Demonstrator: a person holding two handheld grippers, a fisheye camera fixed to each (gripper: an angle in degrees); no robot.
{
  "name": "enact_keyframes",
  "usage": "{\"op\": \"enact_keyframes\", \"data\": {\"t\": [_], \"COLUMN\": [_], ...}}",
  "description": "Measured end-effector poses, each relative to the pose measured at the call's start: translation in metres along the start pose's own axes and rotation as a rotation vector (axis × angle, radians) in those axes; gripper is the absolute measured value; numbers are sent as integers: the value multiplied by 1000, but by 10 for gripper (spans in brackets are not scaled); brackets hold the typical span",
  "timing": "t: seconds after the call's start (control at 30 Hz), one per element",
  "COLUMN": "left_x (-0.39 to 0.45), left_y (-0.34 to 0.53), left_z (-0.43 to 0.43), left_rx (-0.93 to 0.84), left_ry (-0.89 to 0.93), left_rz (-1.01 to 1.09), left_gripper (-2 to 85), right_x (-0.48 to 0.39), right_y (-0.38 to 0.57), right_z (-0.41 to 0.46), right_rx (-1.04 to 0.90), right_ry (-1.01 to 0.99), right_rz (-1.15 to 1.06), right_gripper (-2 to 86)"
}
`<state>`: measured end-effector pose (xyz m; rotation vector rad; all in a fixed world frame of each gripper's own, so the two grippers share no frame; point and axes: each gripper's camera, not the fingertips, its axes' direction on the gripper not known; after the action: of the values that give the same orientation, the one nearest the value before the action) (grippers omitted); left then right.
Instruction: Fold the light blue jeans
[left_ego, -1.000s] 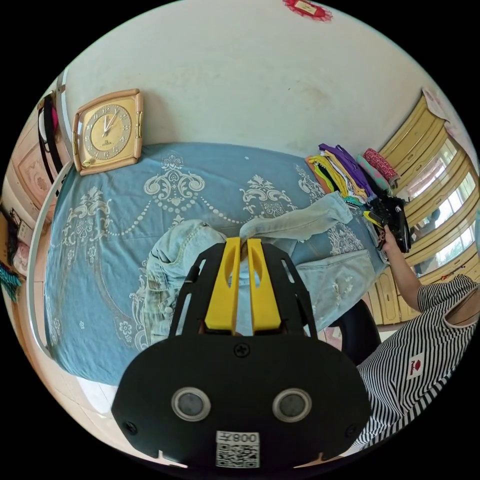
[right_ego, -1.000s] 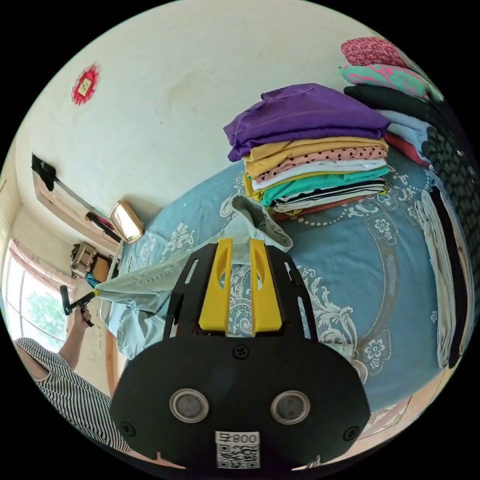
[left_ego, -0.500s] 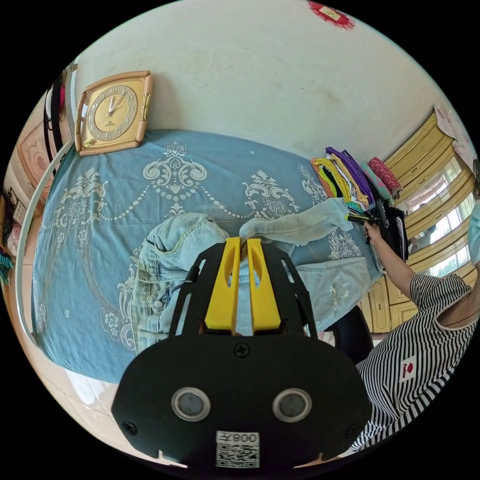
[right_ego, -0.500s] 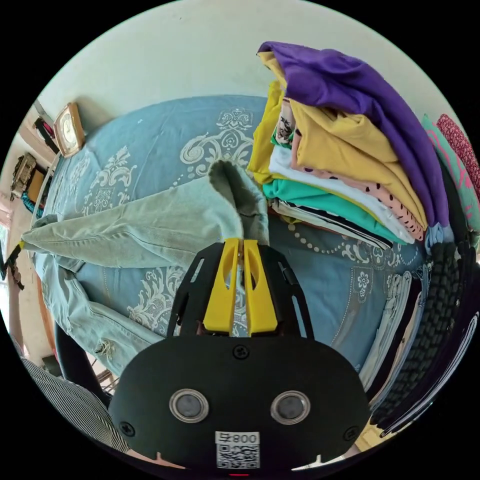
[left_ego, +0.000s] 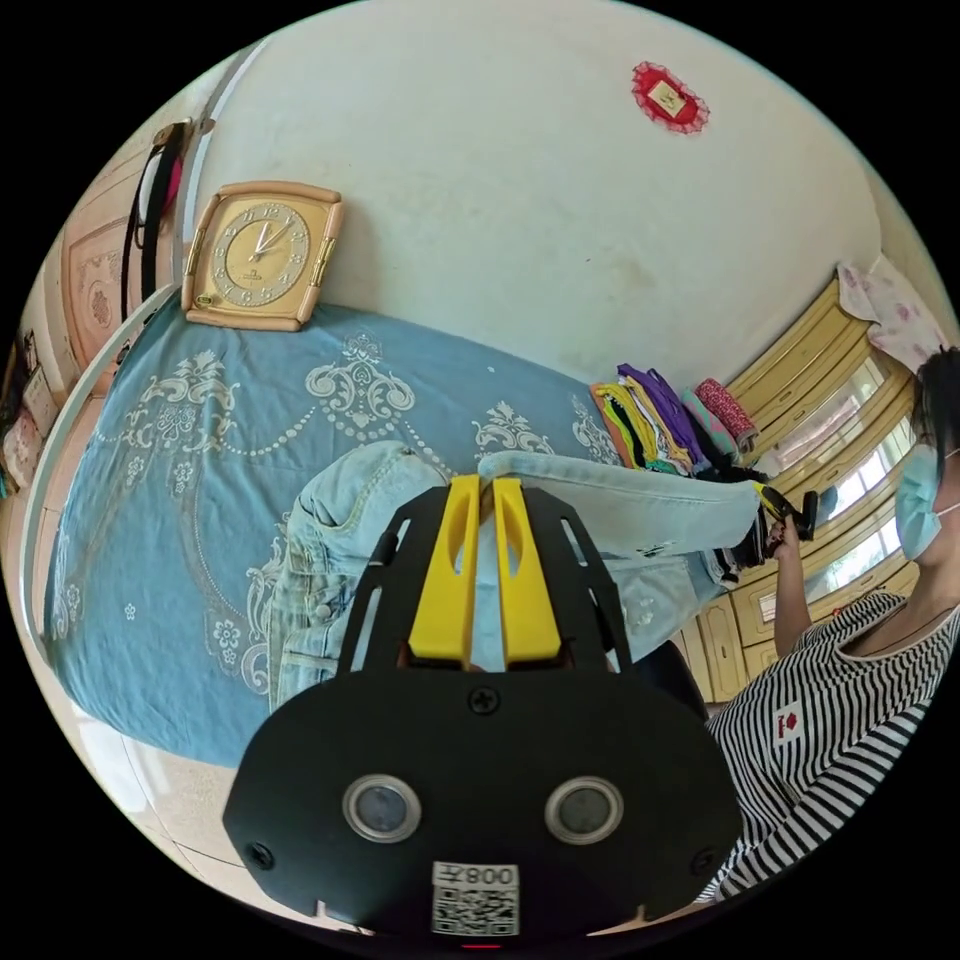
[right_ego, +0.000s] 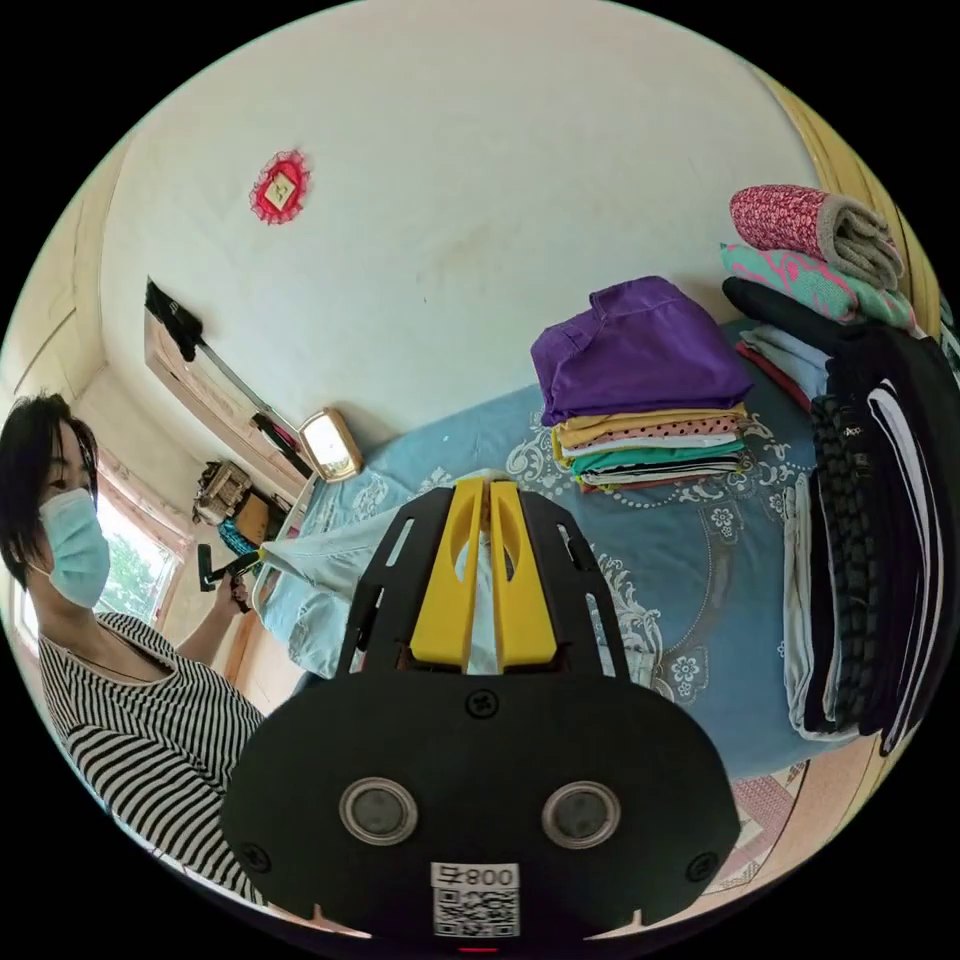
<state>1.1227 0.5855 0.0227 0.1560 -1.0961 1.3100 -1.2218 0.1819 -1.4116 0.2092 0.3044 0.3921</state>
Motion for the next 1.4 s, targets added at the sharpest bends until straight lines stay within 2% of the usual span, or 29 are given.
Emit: {"op": "enact_keyframes", "data": {"t": [0.13, 0.3, 0.37, 0.47, 0.6, 0.67, 0.8, 0.97, 1.13, 1.23, 1.4], "left_x": [-6, -24, -24, -27, -73, -100, -158, -191, -204, -180, -93], "left_y": [-24, -62, -64, -48, 13, 52, 138, 182, 195, 212, 258], "left_z": [47, 156, 172, 160, 125, 116, 119, 142, 193, 202, 218], "left_rx": [-68, -211, -226, -147, -71, -79, -143, -104, -143, -112, -49], "left_ry": [-6, -104, -101, -92, -127, -183, -175, -120, -60, -73, -129], "left_rz": [50, 31, 33, 73, -28, -117, -331, -418, -433, -344, -78], "left_gripper": [28, 46, 52, 60, 67, 68, 75, 82, 64, 41, 28], "right_x": [13, 79, 95, 88, 55, 14, -75, -252, -401, -478, -574], "right_y": [-30, -67, -70, -62, -39, -24, -18, -42, -62, -65, -54], "right_z": [46, 149, 186, 203, 219, 253, 335, 488, 612, 673, 748], "right_rx": [-119, -238, -302, -268, -229, -289, -415, -554, -645, -698, -760], "right_ry": [125, 209, 313, 347, 293, 190, 25, -210, -314, -346, -276], "right_rz": [62, 277, 373, 369, 279, 181, -5, -334, -515, -590, -710], "right_gripper": [10, 17, 16, 8, 5, 6, 15, 39, 59, 65, 72]}}
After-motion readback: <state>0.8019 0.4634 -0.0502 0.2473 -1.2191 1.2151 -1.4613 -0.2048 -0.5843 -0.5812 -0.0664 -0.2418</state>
